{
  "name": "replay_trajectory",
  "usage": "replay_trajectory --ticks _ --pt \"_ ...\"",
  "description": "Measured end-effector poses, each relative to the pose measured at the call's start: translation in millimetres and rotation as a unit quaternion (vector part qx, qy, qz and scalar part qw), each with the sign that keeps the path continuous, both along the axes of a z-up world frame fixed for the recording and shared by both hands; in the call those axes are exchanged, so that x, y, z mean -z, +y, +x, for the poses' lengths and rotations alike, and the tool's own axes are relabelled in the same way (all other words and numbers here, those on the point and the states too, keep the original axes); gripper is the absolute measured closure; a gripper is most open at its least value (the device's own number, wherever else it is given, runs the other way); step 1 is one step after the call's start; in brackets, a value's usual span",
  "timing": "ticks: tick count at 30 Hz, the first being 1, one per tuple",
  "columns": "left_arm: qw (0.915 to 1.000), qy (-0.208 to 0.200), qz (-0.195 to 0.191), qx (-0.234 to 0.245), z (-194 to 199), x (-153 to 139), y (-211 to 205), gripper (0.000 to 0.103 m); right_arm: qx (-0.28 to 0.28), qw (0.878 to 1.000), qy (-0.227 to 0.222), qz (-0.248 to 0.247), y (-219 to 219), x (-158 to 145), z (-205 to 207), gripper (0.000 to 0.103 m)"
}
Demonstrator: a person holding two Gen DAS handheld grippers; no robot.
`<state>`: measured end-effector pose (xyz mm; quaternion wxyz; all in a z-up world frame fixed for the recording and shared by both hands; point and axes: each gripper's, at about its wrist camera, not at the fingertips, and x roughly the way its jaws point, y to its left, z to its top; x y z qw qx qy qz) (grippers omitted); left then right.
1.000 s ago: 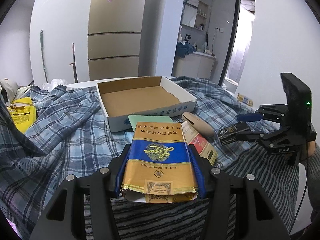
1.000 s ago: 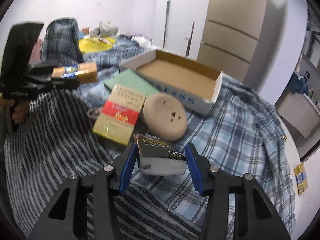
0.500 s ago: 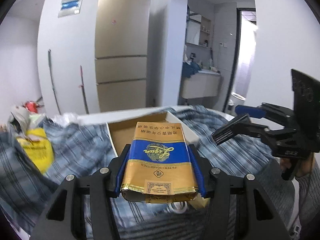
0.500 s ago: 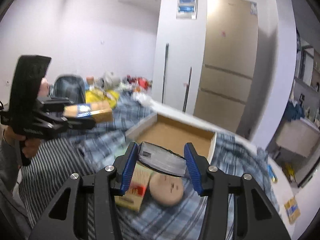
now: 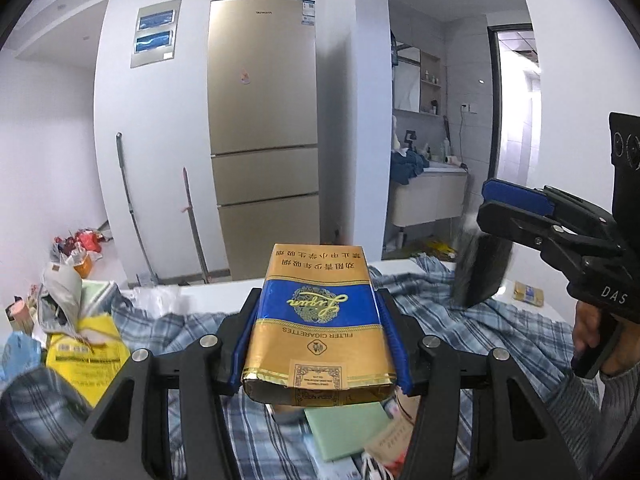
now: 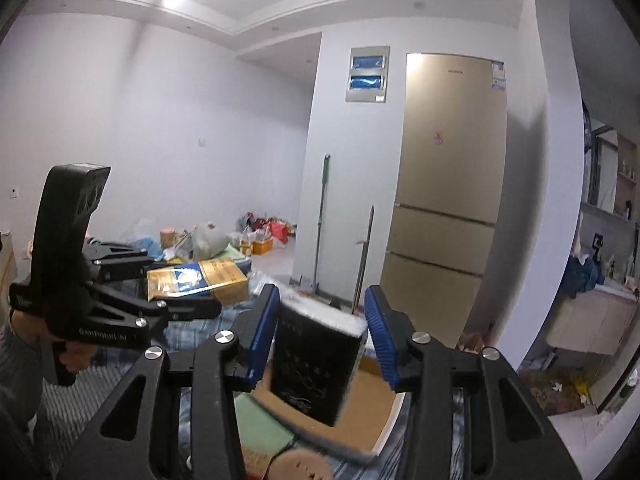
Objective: Organize soft objects
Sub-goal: 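Carry both packs over the cardboard box and lower them inside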
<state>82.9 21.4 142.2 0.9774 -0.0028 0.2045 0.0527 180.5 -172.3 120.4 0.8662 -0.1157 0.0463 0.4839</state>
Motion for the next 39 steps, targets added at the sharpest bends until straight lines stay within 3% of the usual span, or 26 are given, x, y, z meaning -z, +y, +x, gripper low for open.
replay_trajectory --ticks 2,5,13,15,16,17,21,23,27,30,31,32,33,36,39 --pt "1.0000 -0.003 0.005 -0.004 7 -6 1 0.046 -0.003 1.000 -0.004 0.005 5 -6 6 0.068" --pt "0.9998 -0.007 0.014 -0.013 24 -13 3 0.046 -0.005 1.000 -0.001 0.002 16 -10 19 0.071" --pt "0.9997 0.017 0.017 -0.009 66 1 0 0.046 0.020 0.999 0.045 0.023 23 -2 51 0.070" --pt "0.9995 0.030 0.014 -0.001 73 12 -1 0.046 0.032 0.998 0.054 0.006 21 5 52 0.051" --pt "0.9994 0.033 0.012 0.003 76 16 -2 0.046 0.037 0.997 0.061 -0.008 18 11 51 0.019" --pt "0.9993 0.036 0.010 0.006 79 20 -3 0.046 0.037 0.996 0.075 -0.022 13 20 48 0.000" --pt "0.9987 0.050 0.003 0.012 92 37 -4 0.046 0.039 0.982 0.147 -0.111 -5 81 41 0.002" --pt "0.9981 0.060 0.002 0.014 98 46 -3 0.046 0.048 0.971 0.181 -0.148 -8 110 43 0.015" --pt "0.9973 0.071 -0.002 0.019 97 55 1 0.046 0.008 0.955 0.269 -0.122 -15 146 58 0.018" --pt "0.9973 0.072 -0.003 0.018 97 57 2 0.046 0.005 0.941 0.304 -0.145 -5 166 70 0.020" --pt "0.9972 0.072 -0.004 0.018 98 58 2 0.046 0.006 0.936 0.314 -0.156 0 171 73 0.032" --pt "0.9972 0.072 -0.004 0.018 98 58 3 0.046 0.002 0.931 0.325 -0.165 5 176 74 0.055" --pt "0.9973 0.072 -0.004 0.016 97 58 4 0.046 -0.005 0.927 0.331 -0.173 8 180 75 0.058" --pt "0.9973 0.073 -0.007 0.006 100 57 10 0.046 0.001 0.939 0.293 -0.180 11 171 67 0.058" --pt "0.9980 0.063 -0.003 0.002 98 42 11 0.046 0.008 0.959 0.241 -0.149 10 135 58 0.058"
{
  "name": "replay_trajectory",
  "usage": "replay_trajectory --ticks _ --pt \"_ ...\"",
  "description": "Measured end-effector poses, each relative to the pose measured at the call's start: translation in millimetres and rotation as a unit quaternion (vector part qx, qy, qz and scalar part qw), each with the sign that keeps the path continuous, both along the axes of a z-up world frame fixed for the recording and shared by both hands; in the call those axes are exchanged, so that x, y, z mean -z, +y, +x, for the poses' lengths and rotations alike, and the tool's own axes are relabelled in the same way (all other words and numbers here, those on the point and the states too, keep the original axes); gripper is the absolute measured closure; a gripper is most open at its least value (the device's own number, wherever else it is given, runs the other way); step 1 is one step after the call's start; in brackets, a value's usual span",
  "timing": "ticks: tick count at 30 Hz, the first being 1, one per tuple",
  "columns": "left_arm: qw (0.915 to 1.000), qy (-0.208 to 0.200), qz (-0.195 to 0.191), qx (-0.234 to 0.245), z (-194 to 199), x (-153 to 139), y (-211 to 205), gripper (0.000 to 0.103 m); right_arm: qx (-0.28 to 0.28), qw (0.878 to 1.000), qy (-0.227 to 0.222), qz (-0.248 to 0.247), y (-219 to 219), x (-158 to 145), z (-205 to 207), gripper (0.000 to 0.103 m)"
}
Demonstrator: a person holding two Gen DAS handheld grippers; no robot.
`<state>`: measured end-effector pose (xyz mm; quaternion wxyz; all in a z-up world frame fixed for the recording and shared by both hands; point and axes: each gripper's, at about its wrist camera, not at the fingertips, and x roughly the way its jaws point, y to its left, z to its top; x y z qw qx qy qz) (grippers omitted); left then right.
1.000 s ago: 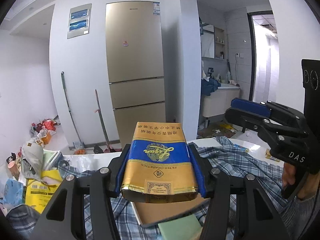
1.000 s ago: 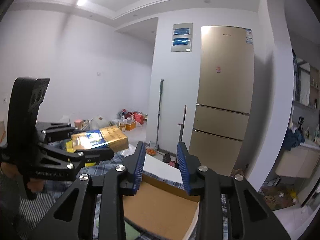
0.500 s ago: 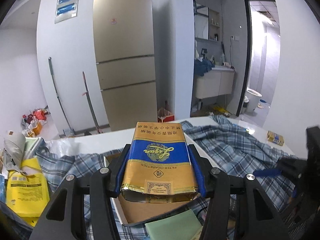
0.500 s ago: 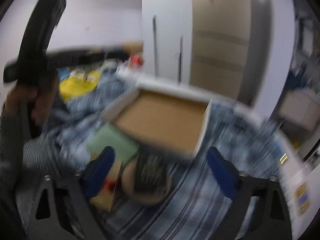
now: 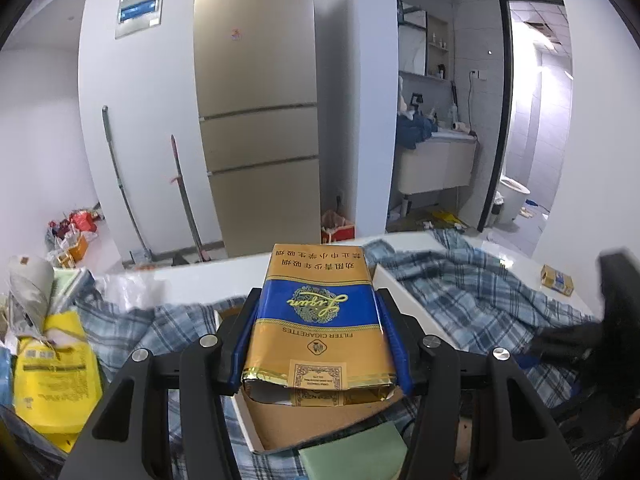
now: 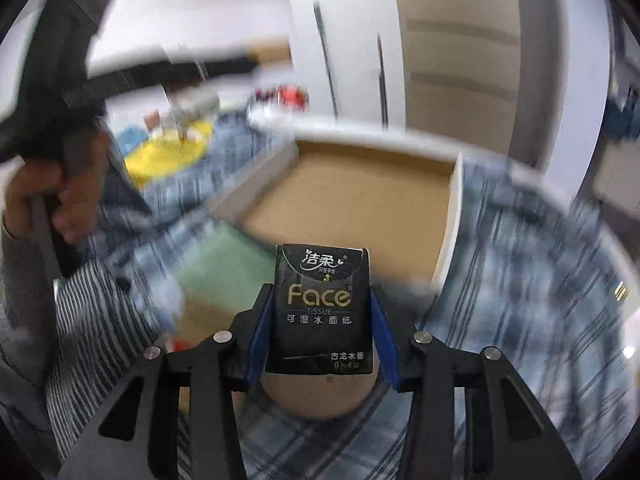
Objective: Organize soft objects
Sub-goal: 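Carry both packs over the cardboard box and lower them inside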
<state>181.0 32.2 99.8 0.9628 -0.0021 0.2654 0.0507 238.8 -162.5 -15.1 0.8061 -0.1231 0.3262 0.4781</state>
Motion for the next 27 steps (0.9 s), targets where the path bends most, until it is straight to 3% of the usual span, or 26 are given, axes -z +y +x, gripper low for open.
replay_trajectory --ticks 7,14,18,27 --pt "0.9995 -0.029 -0.004 -0.010 3 -34 8 0.046 0.044 0.989 -0.125 0.071 14 -99 7 0.058" --pt "0.9987 -0.024 -0.032 -0.032 23 -50 24 0.046 0.080 0.980 -0.158 0.095 36 -151 32 0.058" --pt "0.9980 -0.023 -0.045 -0.038 26 -28 31 0.046 0.098 0.977 -0.150 0.113 43 -147 46 0.058" --pt "0.9952 0.029 -0.078 -0.051 53 41 54 0.046 0.094 0.989 -0.057 0.097 68 -78 95 0.058"
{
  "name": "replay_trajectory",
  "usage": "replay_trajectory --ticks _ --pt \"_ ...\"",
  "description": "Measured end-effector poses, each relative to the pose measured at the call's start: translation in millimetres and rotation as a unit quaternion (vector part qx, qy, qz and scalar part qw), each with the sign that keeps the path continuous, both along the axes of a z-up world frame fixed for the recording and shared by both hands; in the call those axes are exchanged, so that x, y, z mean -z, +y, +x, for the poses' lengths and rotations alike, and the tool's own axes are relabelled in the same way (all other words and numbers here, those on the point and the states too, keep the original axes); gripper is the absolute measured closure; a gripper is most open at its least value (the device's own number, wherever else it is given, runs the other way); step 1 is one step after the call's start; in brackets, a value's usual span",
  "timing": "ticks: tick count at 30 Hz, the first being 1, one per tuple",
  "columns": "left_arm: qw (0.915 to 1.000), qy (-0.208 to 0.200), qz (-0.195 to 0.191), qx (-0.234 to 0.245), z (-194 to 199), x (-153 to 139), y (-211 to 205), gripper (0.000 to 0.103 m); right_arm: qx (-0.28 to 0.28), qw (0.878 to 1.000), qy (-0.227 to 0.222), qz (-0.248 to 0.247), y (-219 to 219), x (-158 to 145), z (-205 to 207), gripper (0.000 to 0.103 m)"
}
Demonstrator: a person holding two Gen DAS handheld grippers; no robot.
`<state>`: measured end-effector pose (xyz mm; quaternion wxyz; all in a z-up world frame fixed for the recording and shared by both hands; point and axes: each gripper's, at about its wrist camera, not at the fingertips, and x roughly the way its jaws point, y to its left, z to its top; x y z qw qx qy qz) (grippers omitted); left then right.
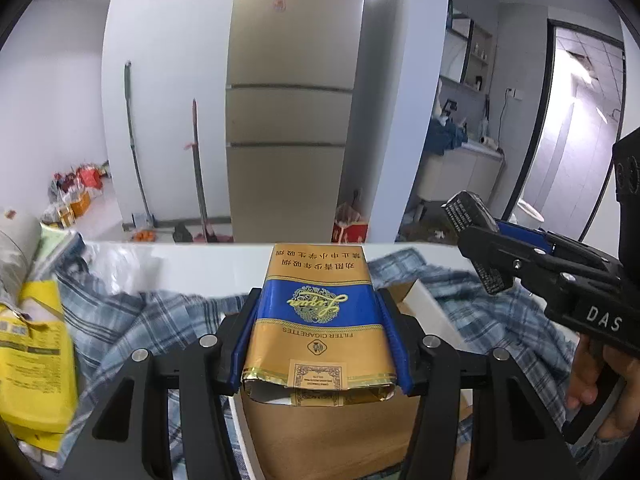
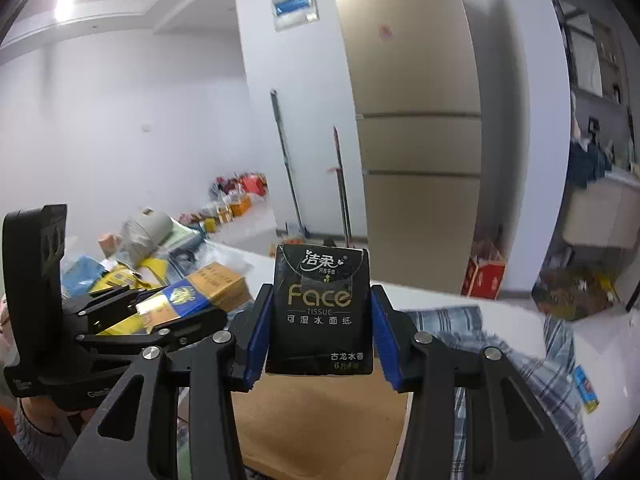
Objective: Organize soft objects
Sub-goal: 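Carry both packs over the cardboard box and lower them inside, then open both grippers to release the packs and withdraw from the box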
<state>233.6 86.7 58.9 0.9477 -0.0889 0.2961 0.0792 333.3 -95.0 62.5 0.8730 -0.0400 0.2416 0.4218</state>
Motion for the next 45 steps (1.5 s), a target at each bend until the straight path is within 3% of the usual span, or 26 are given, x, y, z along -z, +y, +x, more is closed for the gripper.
replay_trajectory --ticks 3,9,11,12,13,14,16,22,30,39,45 --pt "0.9995 0.010 -0.030 -0.008 5 16 11 0.046 0.009 1.000 0.021 -0.010 1 19 14 0.058" --pt "0.9991 0.024 -0.035 0.001 16 38 19 0.046 0.034 0.997 0.063 -0.025 1 58 44 0.058" --pt "0.9989 0.020 -0.040 0.011 19 44 20 0.041 0.039 0.996 0.073 -0.030 3 68 49 0.057" --pt "0.9989 0.015 -0.041 0.015 19 45 19 0.024 0.042 0.996 0.074 -0.033 3 70 50 0.053" --pt "0.9990 0.013 -0.040 0.015 20 46 18 0.000 0.046 0.995 0.076 -0.035 4 72 51 0.035" --pt "0.9992 0.010 -0.037 0.010 19 46 17 0.000 0.052 0.995 0.076 -0.040 4 72 51 0.014" --pt "0.9995 -0.001 -0.029 0.007 17 42 15 0.000 0.051 0.996 0.063 -0.046 5 69 47 0.008" --pt "0.9997 -0.012 -0.023 -0.004 12 34 18 0.000 0.050 0.998 0.040 -0.006 -5 45 37 0.001" --pt "0.9989 -0.046 -0.006 -0.012 -11 -2 17 0.000 0.030 0.999 -0.013 0.007 -7 -3 2 0.000" --pt "0.9940 -0.109 0.006 -0.009 -78 -86 2 0.000 -0.006 0.994 -0.106 0.039 -30 -87 -86 0.000" --pt "0.9895 -0.141 0.027 0.010 -126 -111 -19 0.000 -0.020 0.987 -0.148 0.056 -59 -113 -146 0.000"
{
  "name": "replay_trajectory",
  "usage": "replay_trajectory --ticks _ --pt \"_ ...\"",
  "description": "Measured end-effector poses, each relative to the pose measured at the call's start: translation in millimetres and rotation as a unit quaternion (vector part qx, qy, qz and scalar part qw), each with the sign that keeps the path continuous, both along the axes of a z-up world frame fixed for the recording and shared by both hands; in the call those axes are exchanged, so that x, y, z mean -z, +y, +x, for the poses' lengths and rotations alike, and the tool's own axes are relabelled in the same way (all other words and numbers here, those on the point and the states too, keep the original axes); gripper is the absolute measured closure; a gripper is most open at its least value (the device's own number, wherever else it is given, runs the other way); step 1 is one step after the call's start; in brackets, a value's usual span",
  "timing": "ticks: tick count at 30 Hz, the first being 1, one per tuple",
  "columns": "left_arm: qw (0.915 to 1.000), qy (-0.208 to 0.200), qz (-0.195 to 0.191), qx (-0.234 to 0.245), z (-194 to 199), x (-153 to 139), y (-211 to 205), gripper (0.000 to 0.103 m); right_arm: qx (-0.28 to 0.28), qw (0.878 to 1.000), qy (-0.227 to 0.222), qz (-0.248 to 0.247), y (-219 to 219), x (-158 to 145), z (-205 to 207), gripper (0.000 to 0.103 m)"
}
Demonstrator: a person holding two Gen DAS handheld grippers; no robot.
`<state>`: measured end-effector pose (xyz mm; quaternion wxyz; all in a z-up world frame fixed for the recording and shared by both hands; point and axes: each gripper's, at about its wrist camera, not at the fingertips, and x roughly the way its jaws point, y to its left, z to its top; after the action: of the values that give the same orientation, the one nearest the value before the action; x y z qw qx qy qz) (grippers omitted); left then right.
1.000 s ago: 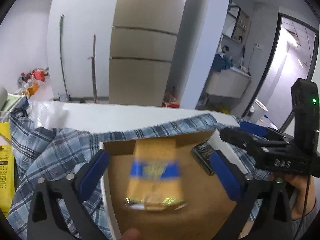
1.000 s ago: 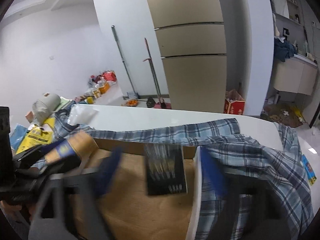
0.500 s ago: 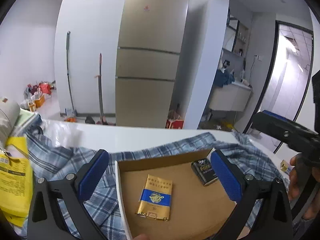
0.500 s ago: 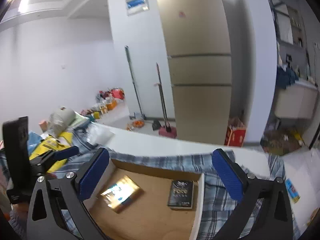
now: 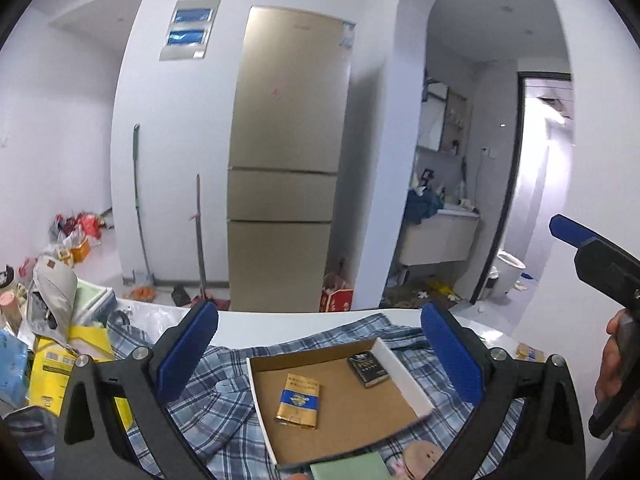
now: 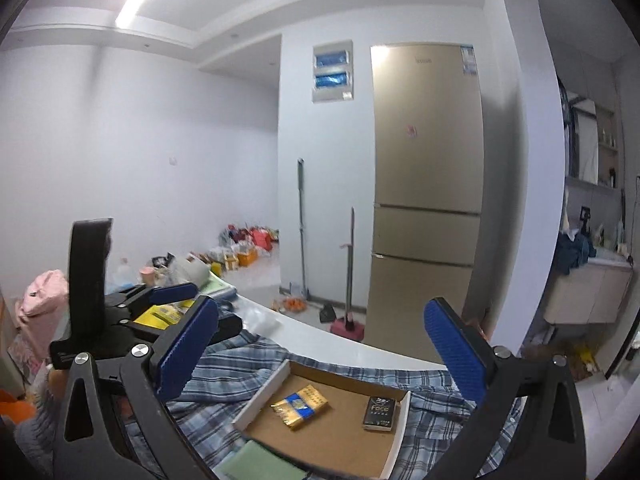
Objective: Organize soft objects
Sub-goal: 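Open both grippers to release the packs and withdraw from the box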
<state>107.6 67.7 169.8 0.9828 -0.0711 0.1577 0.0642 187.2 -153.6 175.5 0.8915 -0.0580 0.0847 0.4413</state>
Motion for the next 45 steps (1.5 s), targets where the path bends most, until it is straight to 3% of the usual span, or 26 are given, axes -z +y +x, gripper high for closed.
replay_trajectory --ticks 7,12,19,22,25,30,45 --pt "0.9998 -0.022 0.004 0.002 -45 -7 -15 0.000 -0.007 1.000 -0.022 0.020 -23 3 -43 0.000" --pt "1.0000 -0.006 0.002 0.002 -65 6 -18 0.000 -0.007 0.999 -0.033 0.000 -35 23 -61 0.000" --pt "0.9999 0.001 0.002 -0.010 -84 32 -24 0.000 -0.023 0.999 0.021 0.011 -57 58 -59 0.000" --pt "0.9999 -0.008 -0.002 -0.012 -94 54 -24 0.000 -0.030 0.999 0.022 0.013 -61 79 -57 0.000" --pt "0.9994 0.019 0.003 -0.028 -95 78 -25 0.000 -0.023 0.999 0.032 -0.007 -56 97 -53 0.000" --pt "0.9973 0.056 0.004 -0.048 -93 106 -23 0.000 -0.044 0.995 0.087 -0.020 -46 126 -46 0.000" --pt "0.9941 0.076 -0.002 -0.078 -98 121 -14 0.000 -0.036 0.987 0.142 -0.073 -33 161 -35 0.000"
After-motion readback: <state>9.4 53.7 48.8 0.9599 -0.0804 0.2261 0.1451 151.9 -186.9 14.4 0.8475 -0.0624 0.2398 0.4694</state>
